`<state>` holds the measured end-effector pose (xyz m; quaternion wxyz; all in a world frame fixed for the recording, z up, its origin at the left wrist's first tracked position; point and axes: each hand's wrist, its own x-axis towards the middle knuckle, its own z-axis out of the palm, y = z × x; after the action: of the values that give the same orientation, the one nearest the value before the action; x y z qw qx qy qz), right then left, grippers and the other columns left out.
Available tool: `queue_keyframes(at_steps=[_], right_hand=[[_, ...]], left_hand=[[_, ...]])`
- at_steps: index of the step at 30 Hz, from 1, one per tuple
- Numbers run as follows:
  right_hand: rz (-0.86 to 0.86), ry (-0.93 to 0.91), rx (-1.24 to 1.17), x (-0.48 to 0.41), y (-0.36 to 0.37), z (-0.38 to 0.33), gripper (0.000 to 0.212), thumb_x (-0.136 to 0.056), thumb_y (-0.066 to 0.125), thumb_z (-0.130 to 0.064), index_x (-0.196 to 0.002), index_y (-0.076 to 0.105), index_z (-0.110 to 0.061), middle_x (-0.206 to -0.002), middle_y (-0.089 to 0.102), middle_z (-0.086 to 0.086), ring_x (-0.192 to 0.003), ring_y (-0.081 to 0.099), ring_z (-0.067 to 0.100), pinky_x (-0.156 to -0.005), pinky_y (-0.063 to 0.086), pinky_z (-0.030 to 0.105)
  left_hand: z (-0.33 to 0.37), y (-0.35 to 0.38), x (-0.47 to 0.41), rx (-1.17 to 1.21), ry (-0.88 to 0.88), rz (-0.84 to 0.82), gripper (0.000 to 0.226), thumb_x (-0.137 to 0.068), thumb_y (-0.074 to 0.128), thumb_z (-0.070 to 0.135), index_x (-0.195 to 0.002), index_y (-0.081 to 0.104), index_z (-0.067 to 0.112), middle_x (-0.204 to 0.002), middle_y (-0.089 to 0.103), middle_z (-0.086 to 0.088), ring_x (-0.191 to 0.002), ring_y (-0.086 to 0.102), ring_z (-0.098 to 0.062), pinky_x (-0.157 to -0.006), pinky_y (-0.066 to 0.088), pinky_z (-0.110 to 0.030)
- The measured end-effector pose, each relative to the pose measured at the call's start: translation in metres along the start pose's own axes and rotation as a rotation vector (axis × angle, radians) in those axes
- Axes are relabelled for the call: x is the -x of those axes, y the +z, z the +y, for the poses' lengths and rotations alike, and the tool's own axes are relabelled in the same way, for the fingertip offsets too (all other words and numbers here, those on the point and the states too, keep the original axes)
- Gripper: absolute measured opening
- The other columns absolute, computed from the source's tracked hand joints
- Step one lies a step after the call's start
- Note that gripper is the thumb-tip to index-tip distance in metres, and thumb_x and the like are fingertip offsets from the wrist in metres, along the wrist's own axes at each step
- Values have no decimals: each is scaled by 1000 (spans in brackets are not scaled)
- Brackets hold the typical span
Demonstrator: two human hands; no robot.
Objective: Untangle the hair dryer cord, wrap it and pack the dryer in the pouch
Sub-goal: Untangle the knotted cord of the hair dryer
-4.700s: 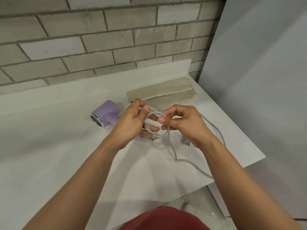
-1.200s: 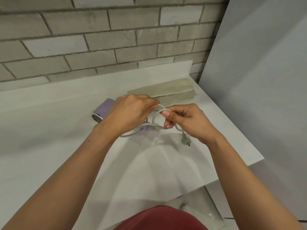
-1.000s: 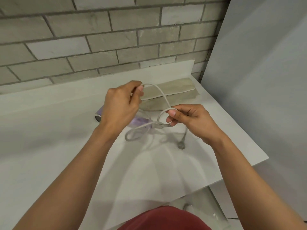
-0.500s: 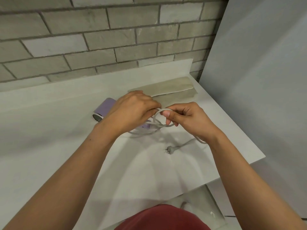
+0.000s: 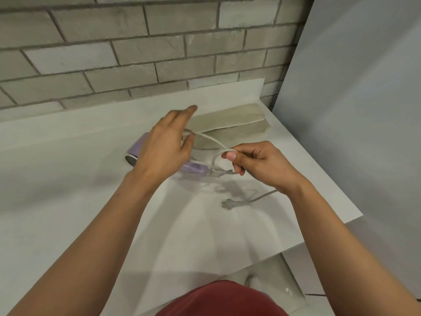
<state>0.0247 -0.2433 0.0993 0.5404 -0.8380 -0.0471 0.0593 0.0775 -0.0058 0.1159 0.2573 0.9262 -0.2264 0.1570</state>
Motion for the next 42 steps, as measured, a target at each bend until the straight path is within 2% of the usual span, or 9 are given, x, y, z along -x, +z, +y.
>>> queue_keyframes(at_steps=[2, 5, 10, 17, 22, 26, 31, 38, 42], right_hand=[[-41, -13, 44, 0, 1, -2, 32, -101, 67, -36, -100, 79, -6, -75, 70, 6, -67, 60, 6, -74, 48, 14], [-53, -39, 42, -3, 3, -5, 34, -101, 67, -34, -97, 78, -3, -76, 72, 8, -65, 60, 8, -74, 49, 15], [-31, -34, 31, -2, -9, -7, 32, -102, 65, -35, -97, 79, -7, -83, 78, 1, -75, 71, 17, -86, 51, 16], [18, -74, -53, -2, -13, -3, 21, -102, 66, -29, -97, 80, -15, -82, 73, 10, -76, 67, 16, -84, 53, 23], [-53, -72, 4, -1, -8, -6, 21, -101, 67, -34, -86, 80, -27, -74, 70, 0, -84, 69, 18, -83, 49, 17], [-62, -89, 11, -3, -6, -3, 26, -101, 67, -34, -92, 80, -13, -72, 71, -1, -76, 66, 13, -79, 49, 17], [30, -56, -135, -2, -5, 5, 20, -101, 67, -28, -107, 81, -15, -82, 76, 1, -75, 68, 14, -83, 57, 25], [71, -31, -114, -8, 3, 7, 19, -105, 63, -27, -111, 78, -18, -98, 81, -2, -89, 77, 14, -85, 57, 24], [52, -58, -121, -7, 3, 6, 17, -104, 64, -23, -110, 78, -16, -92, 79, 2, -82, 75, 15, -85, 56, 23]], left_hand=[[0, -1, -5, -80, 261, -74, 48, -98, 60, 29, -146, 56, 20, -140, 61, -4, -127, 55, -24, -107, 44, -41], [4, 4, -9, -205, 433, -210, 39, -103, 43, 44, -118, 72, 23, -108, 73, 2, -100, 67, -27, -91, 51, -45], [6, -1, -3, -169, 111, 34, 30, -106, 45, 43, -110, 70, 27, -95, 76, 5, -87, 69, -31, -70, 53, -39], [-11, -9, -5, -56, -212, 128, 28, -104, 46, 41, -111, 70, 28, -94, 76, 2, -89, 69, -31, -77, 56, -45], [-7, -8, -4, -175, 200, -24, 56, -96, 64, 25, -150, 50, 21, -150, 53, -9, -133, 53, -33, -112, 40, -48], [8, 2, -5, -270, 468, -150, 36, -101, 45, 37, -119, 73, 24, -112, 74, 2, -109, 68, -27, -107, 46, -46], [14, 2, 1, -168, 200, 45, 29, -104, 47, 38, -116, 71, 27, -101, 75, 8, -89, 71, -29, -66, 56, -41], [10, 2, 5, 50, 15, 271, 23, -103, 55, 28, -108, 74, 17, -84, 71, 0, -76, 65, -26, -70, 54, -42], [7, -7, 4, -14, 8, 154, 23, -102, 53, 29, -114, 71, 21, -96, 72, 2, -88, 67, -24, -78, 56, -44]])
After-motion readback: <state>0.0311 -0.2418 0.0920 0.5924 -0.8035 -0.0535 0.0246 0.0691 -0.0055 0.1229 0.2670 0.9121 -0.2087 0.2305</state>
